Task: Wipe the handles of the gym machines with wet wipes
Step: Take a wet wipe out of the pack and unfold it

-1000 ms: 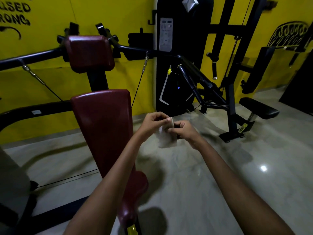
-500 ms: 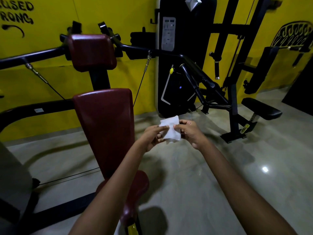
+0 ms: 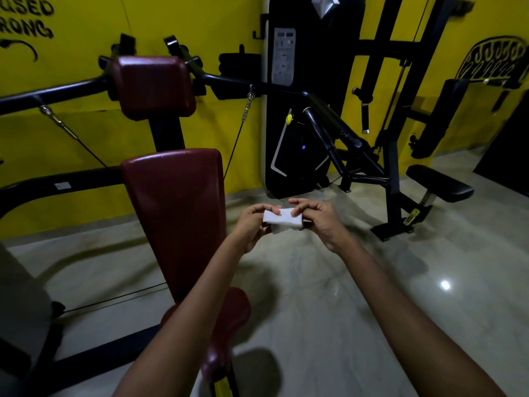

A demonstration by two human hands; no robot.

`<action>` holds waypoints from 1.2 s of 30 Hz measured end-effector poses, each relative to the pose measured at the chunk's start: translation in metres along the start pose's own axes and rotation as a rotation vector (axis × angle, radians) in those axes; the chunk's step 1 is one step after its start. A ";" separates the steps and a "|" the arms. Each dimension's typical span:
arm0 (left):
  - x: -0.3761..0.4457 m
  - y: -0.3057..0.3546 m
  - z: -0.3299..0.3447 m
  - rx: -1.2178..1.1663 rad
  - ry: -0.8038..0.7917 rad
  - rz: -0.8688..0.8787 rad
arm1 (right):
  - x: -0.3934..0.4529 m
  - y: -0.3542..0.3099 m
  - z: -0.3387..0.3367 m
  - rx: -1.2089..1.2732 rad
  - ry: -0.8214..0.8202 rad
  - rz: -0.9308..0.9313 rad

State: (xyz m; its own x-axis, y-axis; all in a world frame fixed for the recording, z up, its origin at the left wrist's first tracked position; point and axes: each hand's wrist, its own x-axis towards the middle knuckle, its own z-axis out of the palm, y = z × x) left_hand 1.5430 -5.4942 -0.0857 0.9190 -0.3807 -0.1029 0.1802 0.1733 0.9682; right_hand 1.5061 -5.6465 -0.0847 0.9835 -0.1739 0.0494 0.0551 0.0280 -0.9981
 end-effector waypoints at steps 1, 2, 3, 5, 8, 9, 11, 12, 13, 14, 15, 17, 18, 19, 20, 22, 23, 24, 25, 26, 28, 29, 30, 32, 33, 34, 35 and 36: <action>0.000 0.000 -0.001 0.013 -0.006 0.012 | 0.000 0.000 0.000 0.004 0.007 0.006; 0.000 0.000 -0.001 0.007 -0.019 0.022 | 0.001 0.001 0.000 0.006 0.014 0.012; 0.000 0.001 -0.002 -0.010 -0.037 0.031 | 0.001 0.002 0.000 0.018 0.016 0.019; 0.000 0.003 -0.003 -0.079 -0.071 0.014 | 0.001 0.003 0.000 0.087 0.027 0.039; 0.001 0.000 -0.005 -0.070 -0.067 0.007 | 0.000 0.006 0.001 0.160 0.022 0.065; 0.001 -0.002 -0.005 -0.025 -0.043 0.048 | 0.001 0.008 0.001 0.140 0.028 0.059; 0.002 -0.007 -0.005 0.090 -0.017 0.163 | 0.003 0.014 0.000 0.074 0.039 0.037; 0.002 -0.009 -0.005 0.140 -0.016 0.212 | 0.003 0.016 0.000 0.073 0.052 0.047; 0.002 -0.011 -0.005 0.175 -0.011 0.246 | 0.003 0.016 0.001 0.109 0.078 0.069; 0.001 -0.012 -0.005 0.191 0.002 0.267 | 0.003 0.015 0.002 0.161 0.102 0.091; 0.001 -0.012 -0.003 0.193 0.020 0.284 | 0.002 0.013 0.002 0.209 0.119 0.111; 0.001 -0.013 -0.001 0.193 0.044 0.307 | -0.002 0.007 0.002 0.237 0.104 0.162; 0.002 -0.014 0.001 0.192 0.040 0.309 | -0.004 0.004 0.001 0.225 0.074 0.185; 0.002 -0.014 0.003 0.187 0.025 0.306 | -0.006 0.002 0.000 0.201 0.044 0.209; 0.003 -0.014 0.004 0.186 0.004 0.303 | -0.007 0.000 -0.002 0.150 0.014 0.225; 0.005 -0.014 0.007 0.209 -0.028 0.305 | -0.007 -0.001 -0.008 -0.039 -0.013 0.227; 0.006 -0.013 0.008 0.223 -0.030 0.311 | -0.008 -0.002 -0.009 -0.111 -0.020 0.217; 0.008 -0.014 0.009 0.234 -0.026 0.314 | -0.007 -0.002 -0.010 -0.133 -0.010 0.210; 0.010 -0.014 0.012 0.243 -0.015 0.317 | -0.007 -0.004 -0.011 -0.119 0.011 0.210; 0.013 -0.015 0.015 0.254 0.005 0.319 | -0.007 -0.005 -0.012 -0.087 0.039 0.215; 0.020 -0.017 0.021 0.287 0.060 0.318 | -0.003 -0.005 -0.016 -0.021 0.100 0.234; 0.024 -0.017 0.024 0.304 0.079 0.311 | -0.001 -0.005 -0.021 0.004 0.132 0.244; 0.029 -0.018 0.027 0.326 0.089 0.303 | 0.001 -0.006 -0.027 0.026 0.165 0.250; 0.037 -0.019 0.034 0.409 0.070 0.296 | 0.003 -0.007 -0.040 0.065 0.230 0.250; 0.039 -0.019 0.037 0.463 0.048 0.301 | 0.002 -0.008 -0.047 0.073 0.251 0.244; 0.041 -0.017 0.043 0.517 0.018 0.311 | 0.001 -0.011 -0.054 0.079 0.266 0.234; 0.043 -0.015 0.048 0.567 -0.006 0.321 | 0.000 -0.014 -0.061 0.082 0.277 0.225; 0.045 -0.013 0.054 0.614 -0.018 0.330 | 0.000 -0.017 -0.068 0.089 0.281 0.220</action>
State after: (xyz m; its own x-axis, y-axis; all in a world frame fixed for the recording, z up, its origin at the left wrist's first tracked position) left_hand 1.5627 -5.5629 -0.0906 0.8848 -0.4120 0.2177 -0.3431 -0.2601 0.9025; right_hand 1.4930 -5.7138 -0.0701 0.8883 -0.4178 -0.1907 -0.1255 0.1785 -0.9759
